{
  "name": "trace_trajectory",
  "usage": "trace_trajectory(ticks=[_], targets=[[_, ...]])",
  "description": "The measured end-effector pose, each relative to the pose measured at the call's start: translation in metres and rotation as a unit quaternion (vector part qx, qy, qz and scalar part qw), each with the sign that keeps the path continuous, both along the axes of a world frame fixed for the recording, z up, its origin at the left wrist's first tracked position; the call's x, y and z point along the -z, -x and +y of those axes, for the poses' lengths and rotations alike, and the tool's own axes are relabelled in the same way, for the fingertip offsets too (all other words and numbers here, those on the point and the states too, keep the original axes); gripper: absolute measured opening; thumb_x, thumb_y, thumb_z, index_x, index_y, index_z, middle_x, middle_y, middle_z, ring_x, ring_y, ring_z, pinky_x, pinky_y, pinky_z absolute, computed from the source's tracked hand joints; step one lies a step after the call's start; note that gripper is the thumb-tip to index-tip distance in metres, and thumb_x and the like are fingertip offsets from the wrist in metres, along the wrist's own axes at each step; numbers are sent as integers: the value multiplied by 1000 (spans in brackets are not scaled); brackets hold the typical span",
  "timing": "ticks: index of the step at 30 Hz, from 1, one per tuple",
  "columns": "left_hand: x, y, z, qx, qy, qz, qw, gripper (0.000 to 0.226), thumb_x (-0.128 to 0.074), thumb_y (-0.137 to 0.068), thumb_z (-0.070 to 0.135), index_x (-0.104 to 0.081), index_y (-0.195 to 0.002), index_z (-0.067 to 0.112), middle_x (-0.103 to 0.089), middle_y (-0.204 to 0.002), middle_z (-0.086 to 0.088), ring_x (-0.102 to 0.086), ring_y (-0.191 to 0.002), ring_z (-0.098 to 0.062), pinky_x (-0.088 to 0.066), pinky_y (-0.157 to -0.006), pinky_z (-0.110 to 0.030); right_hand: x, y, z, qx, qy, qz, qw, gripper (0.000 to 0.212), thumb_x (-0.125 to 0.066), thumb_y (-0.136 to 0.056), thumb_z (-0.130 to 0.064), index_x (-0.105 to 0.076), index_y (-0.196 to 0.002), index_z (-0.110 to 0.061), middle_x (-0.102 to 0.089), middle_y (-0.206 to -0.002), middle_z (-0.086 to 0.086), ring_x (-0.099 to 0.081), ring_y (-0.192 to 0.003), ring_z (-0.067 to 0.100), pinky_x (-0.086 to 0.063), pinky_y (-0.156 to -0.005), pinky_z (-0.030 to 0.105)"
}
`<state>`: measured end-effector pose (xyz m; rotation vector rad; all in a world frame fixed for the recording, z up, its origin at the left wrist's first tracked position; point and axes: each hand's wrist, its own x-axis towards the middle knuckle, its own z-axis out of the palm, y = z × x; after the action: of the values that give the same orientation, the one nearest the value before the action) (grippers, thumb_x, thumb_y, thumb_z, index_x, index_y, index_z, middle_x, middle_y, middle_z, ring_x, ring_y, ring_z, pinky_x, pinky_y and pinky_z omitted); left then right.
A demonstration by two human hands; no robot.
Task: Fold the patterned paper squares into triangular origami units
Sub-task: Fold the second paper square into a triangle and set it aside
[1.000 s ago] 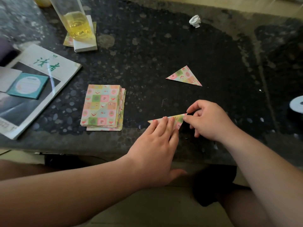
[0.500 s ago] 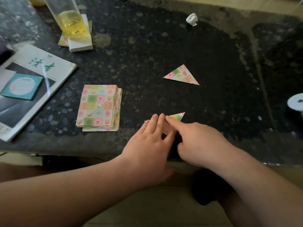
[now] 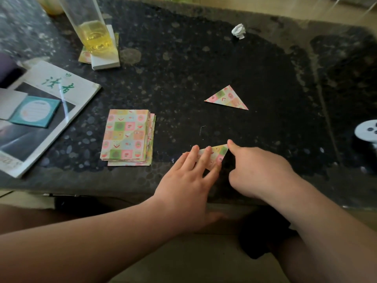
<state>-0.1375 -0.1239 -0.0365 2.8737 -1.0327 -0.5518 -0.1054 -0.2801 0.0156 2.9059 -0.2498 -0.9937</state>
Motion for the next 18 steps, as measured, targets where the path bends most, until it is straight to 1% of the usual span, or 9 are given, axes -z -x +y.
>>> trace_trajectory(ticks=[2, 4, 7, 8, 10, 11, 13, 16, 18], targets=[[0, -1, 0, -9, 6, 7, 1000, 112, -27, -82, 92, 16, -160, 24, 23, -167, -9, 25, -152, -33, 8, -126, -46, 2, -8, -3, -11, 4, -50, 999, 63, -54, -94, -34, -38, -155, -40, -63, -131, -2, -65, -105, 19, -55, -76, 33], [-2, -2, 0, -13, 14, 18, 1000, 110, -27, -83, 91, 13, -161, 25, 21, -168, -8, 23, -153, -32, 8, -126, -45, 5, -14, -5, -31, -30, -135, 990, 38, -58, -94, -40, -64, -130, -29, -63, -115, -3, -59, -104, 18, -52, -77, 34], [-11, -9, 2, -13, 36, 46, 998, 91, -32, -93, 78, -5, -163, 27, 10, -170, -7, 15, -155, -31, 7, -124, -42, 15, -19, -3, -103, -119, -194, 968, 37, -63, -91, -45, -63, -125, -29, -53, -121, -5, -47, -118, 15, -51, -95, 37], [-15, -14, 5, -17, 52, 54, 997, 78, -36, -97, 69, -20, -161, 28, -2, -170, -7, 4, -156, -29, 1, -125, -40, 16, -21, 0, -106, -143, -177, 968, 39, -64, -91, -46, -62, -126, -30, -52, -123, -6, -46, -121, 16, -49, -99, 39], [-19, -28, 14, -62, 126, 54, 989, 47, -48, -101, 48, -52, -143, 27, -37, -155, -1, -28, -144, -23, -24, -124, -39, 16, -26, 3, -74, -165, -134, 974, 38, -67, -90, -48, -60, -124, -32, -53, -118, -8, -47, -118, 16, -48, -102, 42], [-20, -36, 20, -103, 162, 45, 980, 34, -54, -100, 39, -59, -131, 27, -48, -139, 5, -40, -132, -17, -35, -117, -36, 15, -29, 4, -48, -170, -116, 977, 37, -70, -89, -50, -60, -120, -32, -54, -112, -10, -48, -115, 15, -49, -100, 42], [-22, -51, 33, -194, 182, 47, 963, 22, -63, -97, 33, -62, -119, 31, -49, -116, 15, -46, -113, -7, -42, -100, -25, 13, -33, 5, -16, -169, -80, 982, 28, -73, -88, -52, -62, -105, -33, -54, -100, -13, -53, -106, 13, -52, -96, 40], [-25, -65, 44, -285, 197, 118, 931, 25, -72, -93, 33, -64, -116, 33, -57, -105, 19, -56, -92, 1, -42, -75, -11, 10, -35, 6, -17, -196, -41, 980, 18, -72, -91, -47, -65, -86, -31, -64, -88, -10, -62, -86, 12, -54, -76, 35], [-27, -70, 47, -306, 223, 155, 912, 28, -74, -91, 35, -66, -118, 34, -67, -100, 19, -61, -86, 3, -44, -71, -8, 5, -33, 3, -14, -249, -49, 967, 18, -73, -92, -45, -70, -82, -30, -68, -81, -11, -65, -78, 10, -53, -65, 31]])
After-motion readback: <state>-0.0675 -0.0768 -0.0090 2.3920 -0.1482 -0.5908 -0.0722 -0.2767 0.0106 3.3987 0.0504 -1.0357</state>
